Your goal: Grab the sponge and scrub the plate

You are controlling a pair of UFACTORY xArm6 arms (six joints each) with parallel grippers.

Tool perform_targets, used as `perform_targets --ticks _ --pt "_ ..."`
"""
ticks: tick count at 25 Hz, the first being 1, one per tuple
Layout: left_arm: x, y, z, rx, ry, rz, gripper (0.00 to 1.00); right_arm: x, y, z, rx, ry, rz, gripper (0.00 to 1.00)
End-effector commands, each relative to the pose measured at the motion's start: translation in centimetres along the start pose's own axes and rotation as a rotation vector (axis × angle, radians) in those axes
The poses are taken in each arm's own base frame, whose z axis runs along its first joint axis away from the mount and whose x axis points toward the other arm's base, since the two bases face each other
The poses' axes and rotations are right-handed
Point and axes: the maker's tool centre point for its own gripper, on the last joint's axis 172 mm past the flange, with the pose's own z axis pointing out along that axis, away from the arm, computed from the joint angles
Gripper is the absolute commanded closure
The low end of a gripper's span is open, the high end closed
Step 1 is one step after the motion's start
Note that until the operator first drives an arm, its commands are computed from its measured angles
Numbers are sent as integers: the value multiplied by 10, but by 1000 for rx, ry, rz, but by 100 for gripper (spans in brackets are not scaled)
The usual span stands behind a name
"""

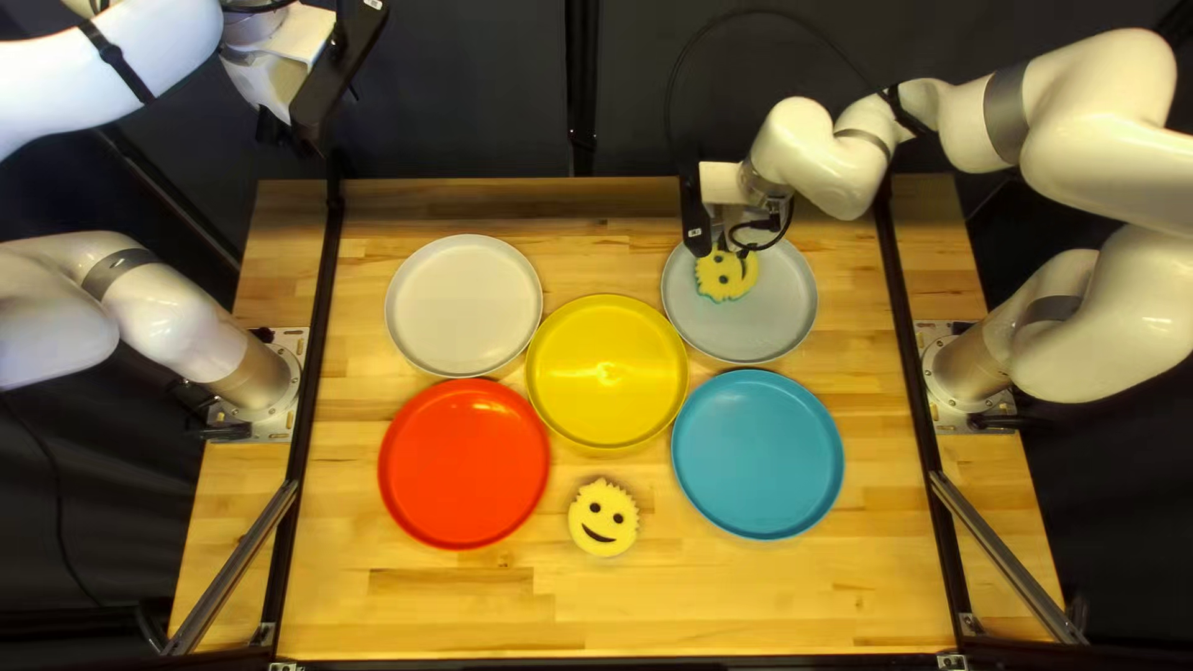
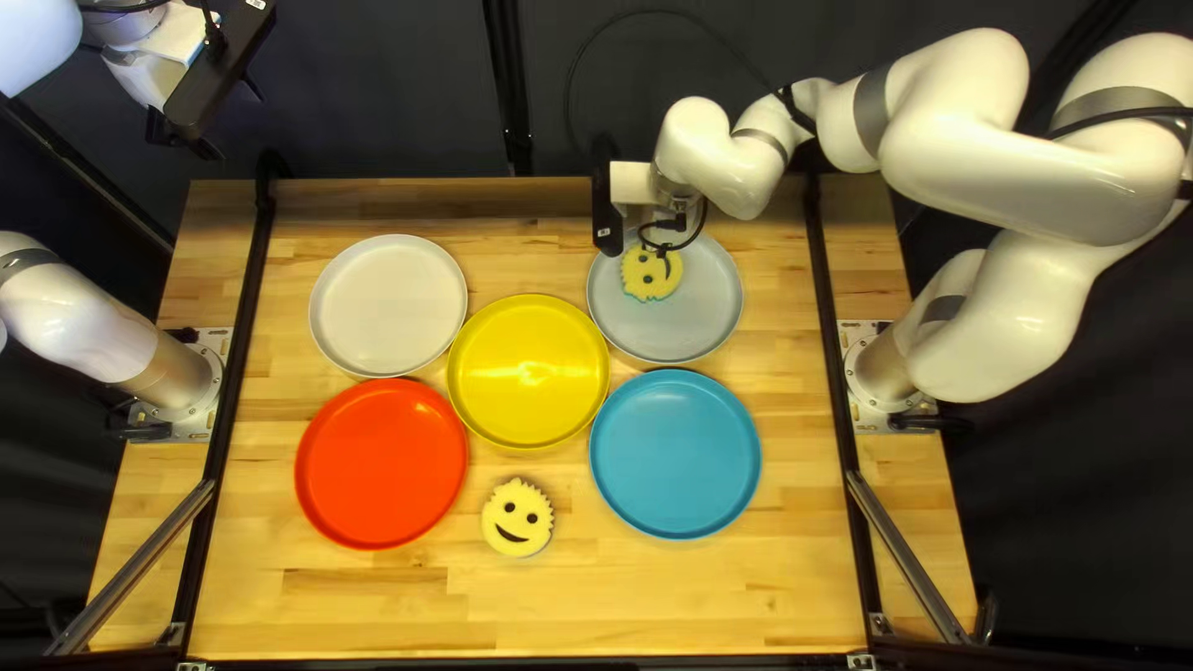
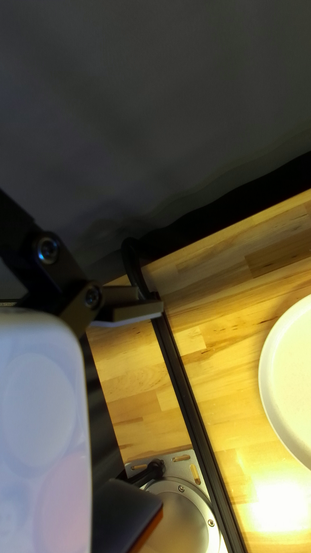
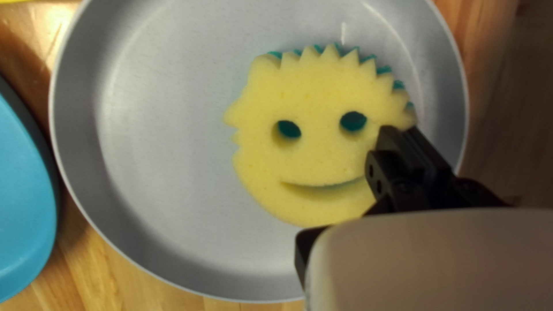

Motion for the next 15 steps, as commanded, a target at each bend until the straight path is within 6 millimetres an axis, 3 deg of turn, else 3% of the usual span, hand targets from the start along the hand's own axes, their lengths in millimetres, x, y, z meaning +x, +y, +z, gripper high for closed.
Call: perform_targets --ticks 1,8,15 --pt "0 0 0 0 0 0 0 2 -12 -4 5 -1 -25 100" --pt "0 0 0 0 0 0 0 -7 -25 -29 44 6 -34 100" --pt "0 0 0 0 0 0 0 -5 -73 -57 82 21 -58 100"
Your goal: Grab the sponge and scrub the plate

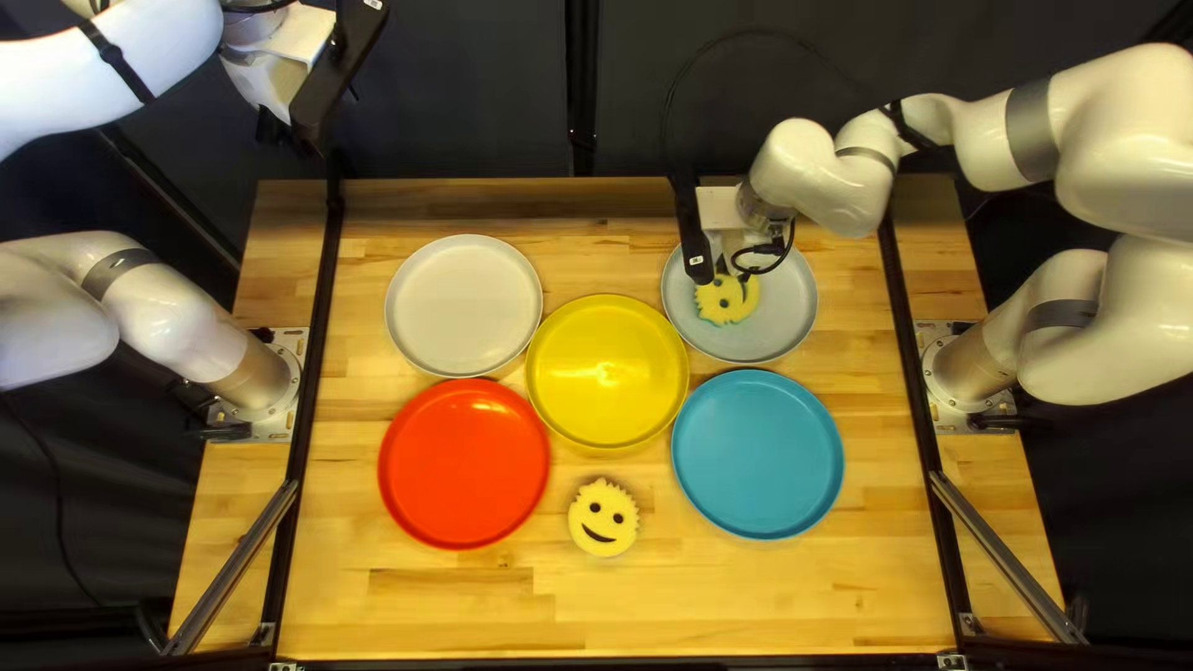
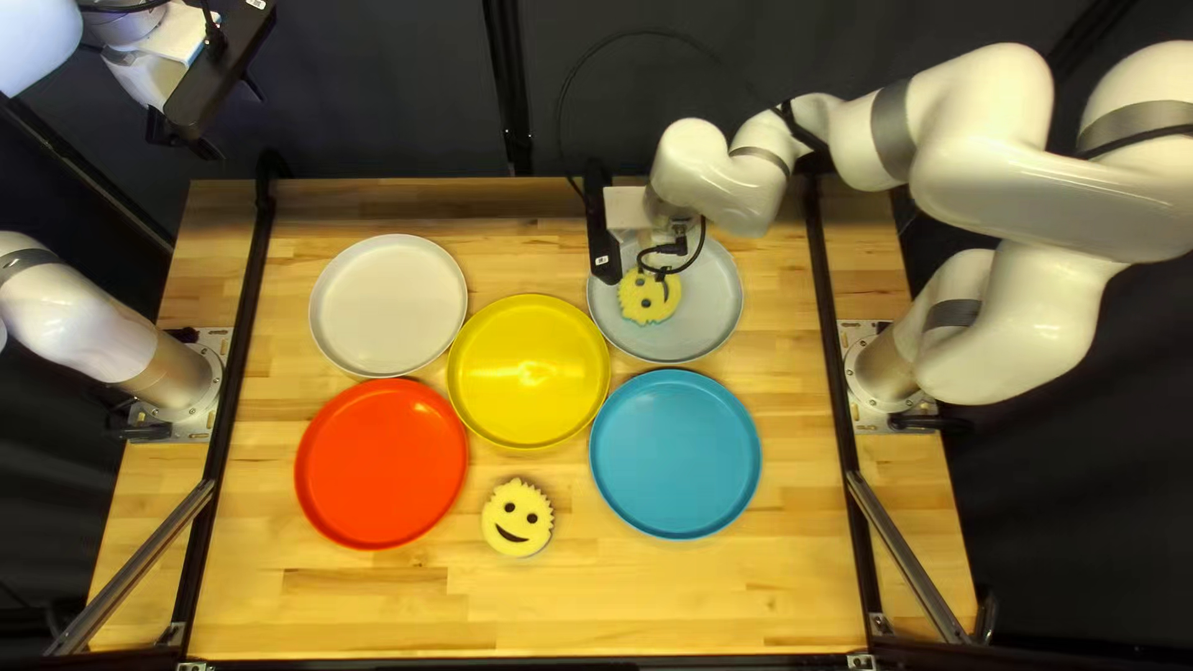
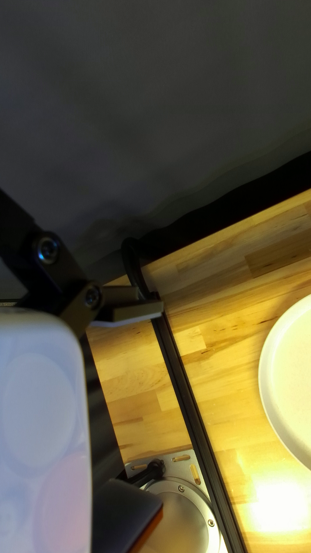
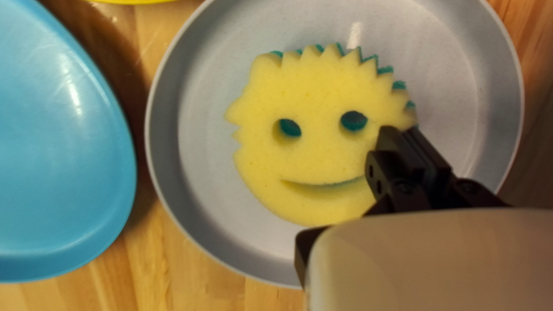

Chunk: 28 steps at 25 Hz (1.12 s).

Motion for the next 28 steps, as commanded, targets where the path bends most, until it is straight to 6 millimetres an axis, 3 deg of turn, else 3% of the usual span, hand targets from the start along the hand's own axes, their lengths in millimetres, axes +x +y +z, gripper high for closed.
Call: perform_targets --ticks 1,19,22,28 --pt "0 0 0 0 0 0 0 3 -34 -8 9 10 -17 100" --pt "0 0 0 0 0 0 0 5 -39 -11 -14 11 -18 100" --pt "0 0 0 0 0 0 0 14 -58 -12 -31 0 -19 100" --pt "0 0 0 0 0 0 0 31 -115 -8 -57 -24 -74 100"
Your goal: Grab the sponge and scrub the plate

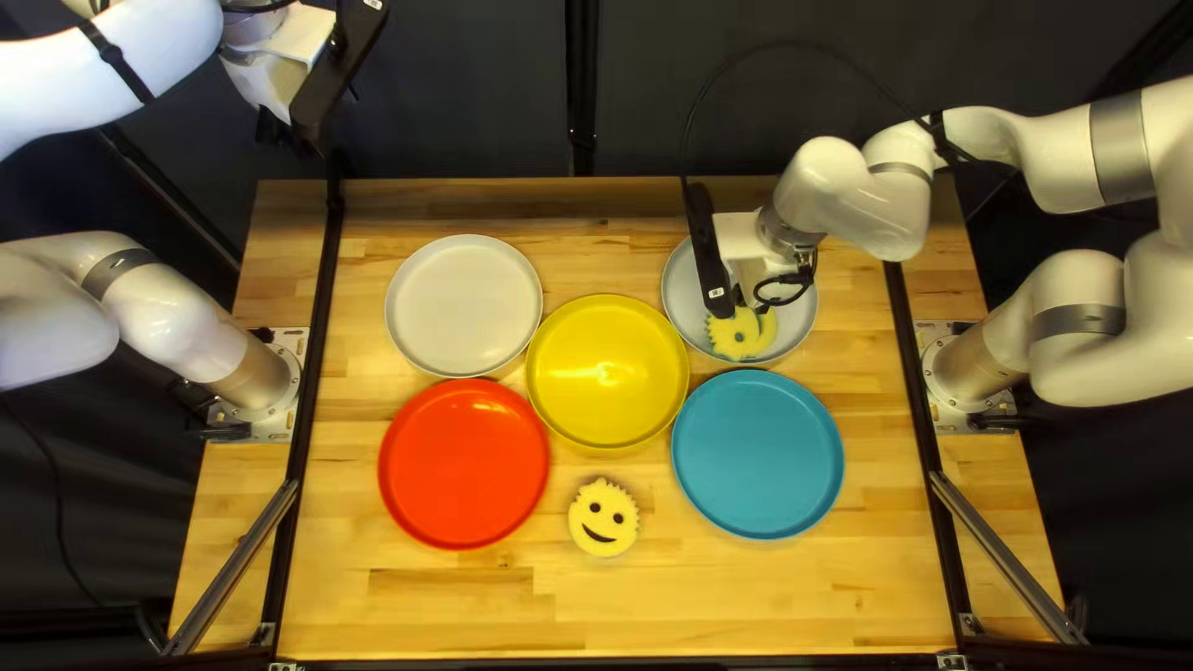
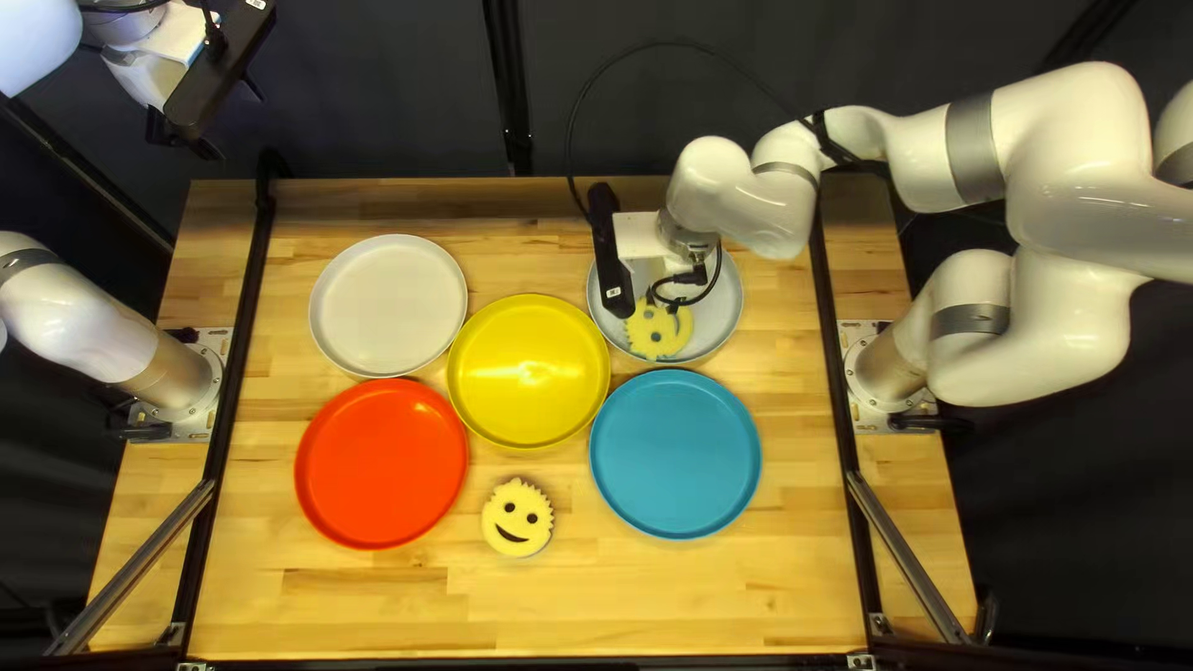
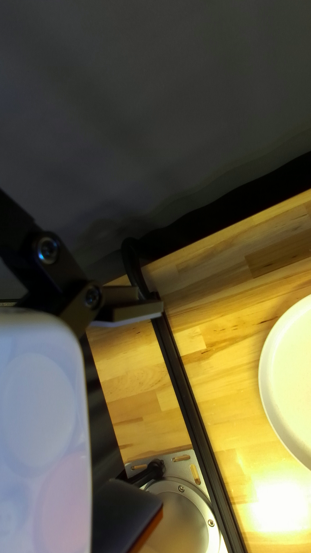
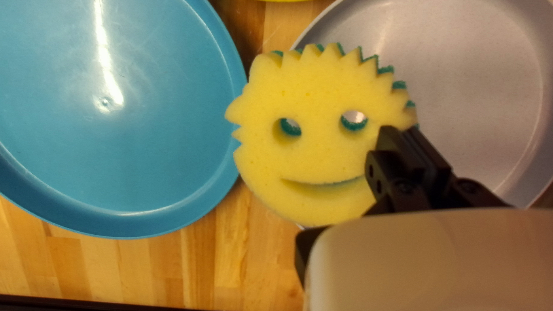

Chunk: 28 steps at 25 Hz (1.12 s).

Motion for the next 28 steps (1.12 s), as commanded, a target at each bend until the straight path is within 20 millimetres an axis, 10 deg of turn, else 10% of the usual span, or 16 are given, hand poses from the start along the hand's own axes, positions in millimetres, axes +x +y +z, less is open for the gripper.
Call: perform_targets --ticks 1,11,28 --pt "0 0 0 0 0 0 0 15 -41 4 -30 -20 -56 100" --pt "0 0 0 0 0 0 0 14 -98 27 -44 -35 -124 100" --pt "0 0 0 0 0 0 0 23 -114 35 -65 -48 -134 100"
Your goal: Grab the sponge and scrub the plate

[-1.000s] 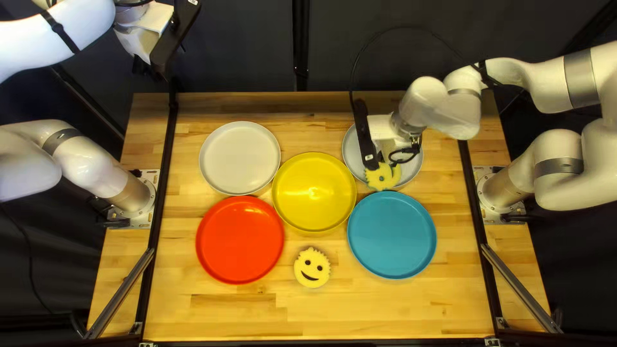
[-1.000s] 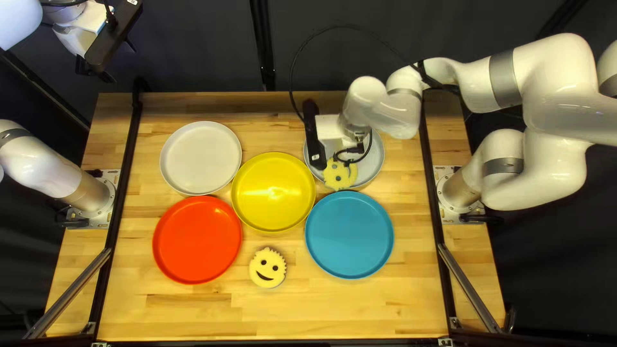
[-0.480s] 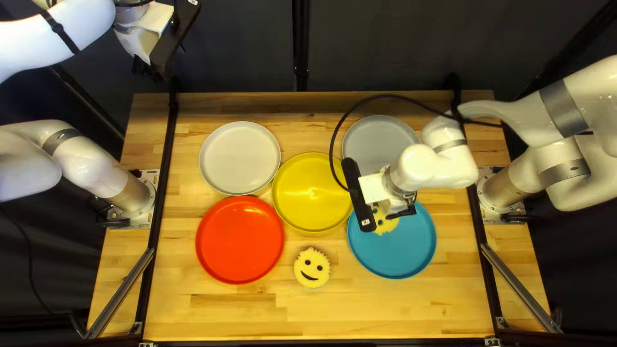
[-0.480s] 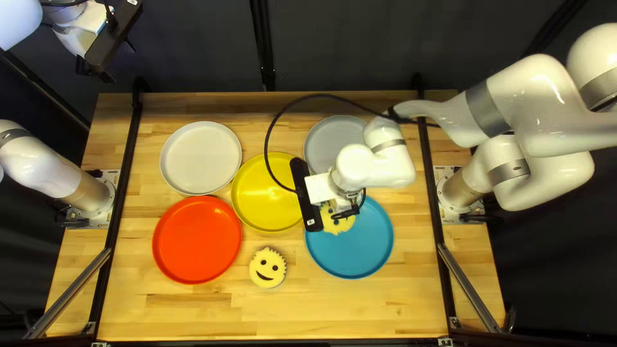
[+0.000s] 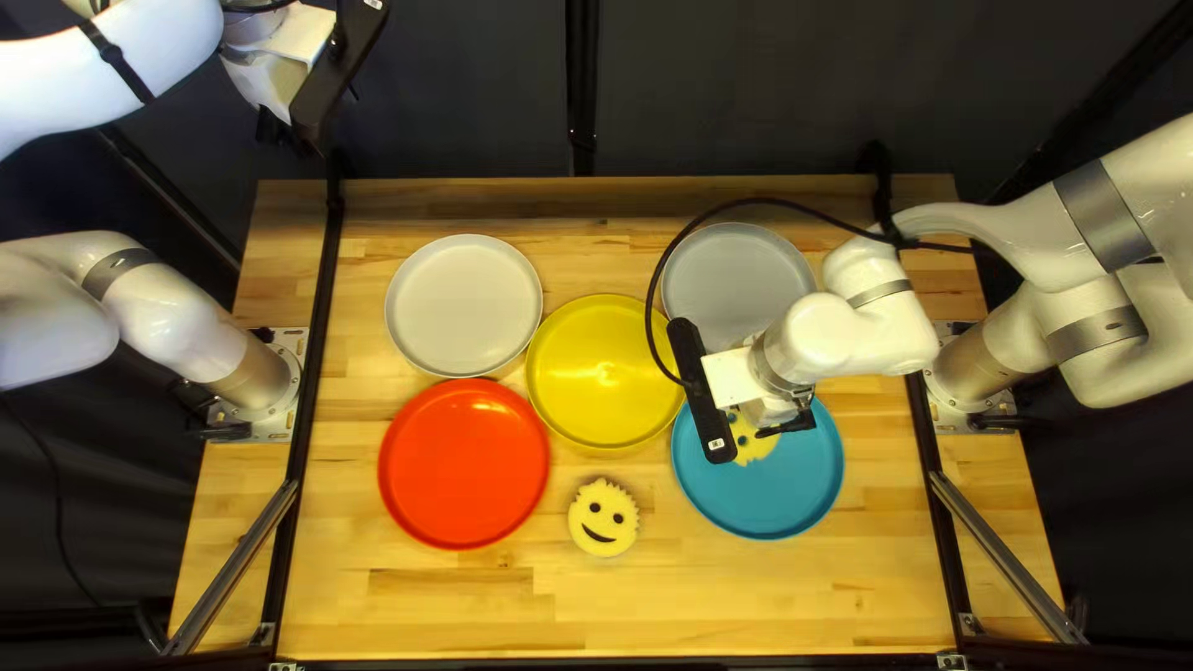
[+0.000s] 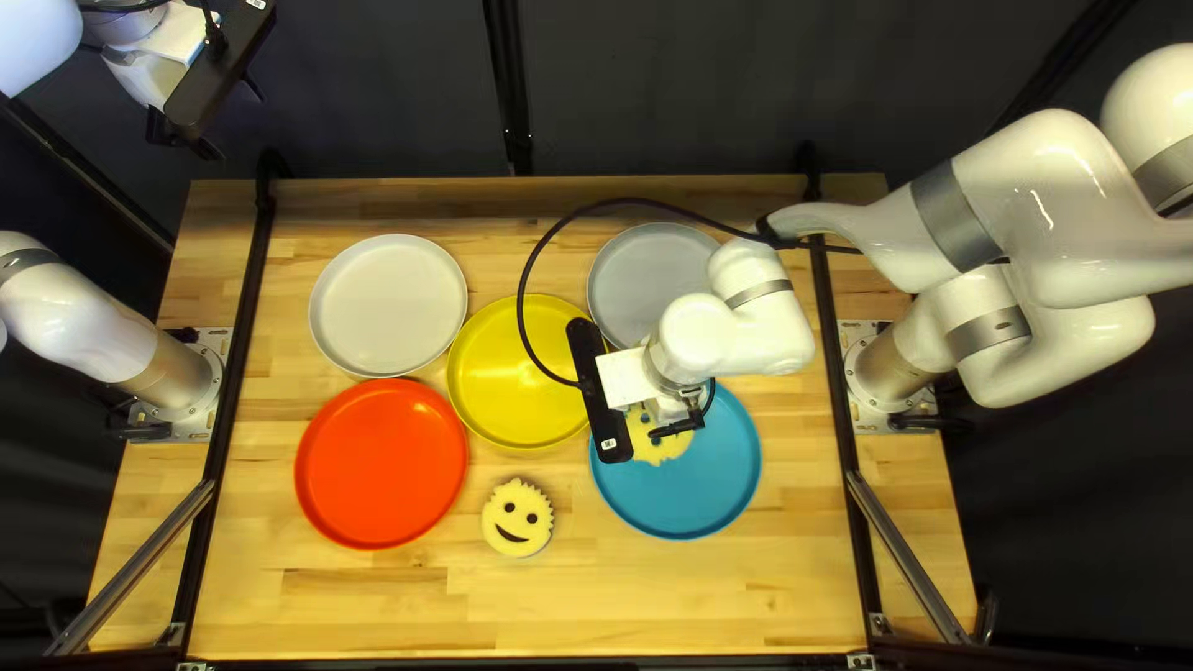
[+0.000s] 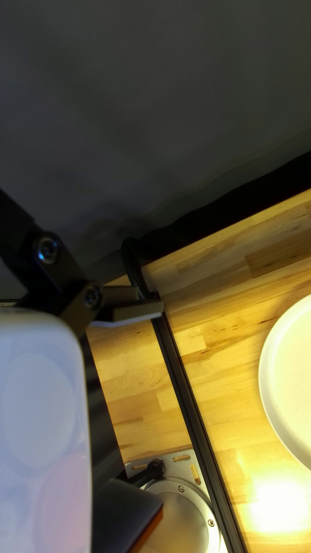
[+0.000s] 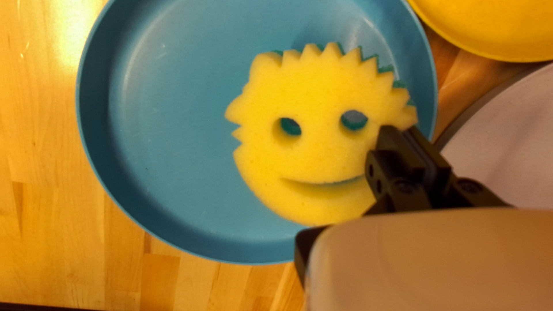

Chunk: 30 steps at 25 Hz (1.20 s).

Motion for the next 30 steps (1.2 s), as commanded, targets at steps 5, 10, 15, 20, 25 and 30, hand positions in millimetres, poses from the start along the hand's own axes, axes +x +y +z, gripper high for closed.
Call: perform_targets --ticks 5,10,15,20,25,30 --pt "0 0 0 0 0 0 0 16 -22 11 -26 -2 -37 100" --pt "0 0 0 0 0 0 0 13 -37 17 -32 -3 -74 100" --pt "0 0 0 0 0 0 0 6 -56 18 -30 -6 -102 100" --pt "0 0 0 0 0 0 0 -2 -71 21 -17 -21 -137 100" --pt "0 0 0 0 0 0 0 -10 -80 20 -9 -31 -160 100" --pt "0 0 0 0 0 0 0 -1 -61 20 -22 -22 -147 100"
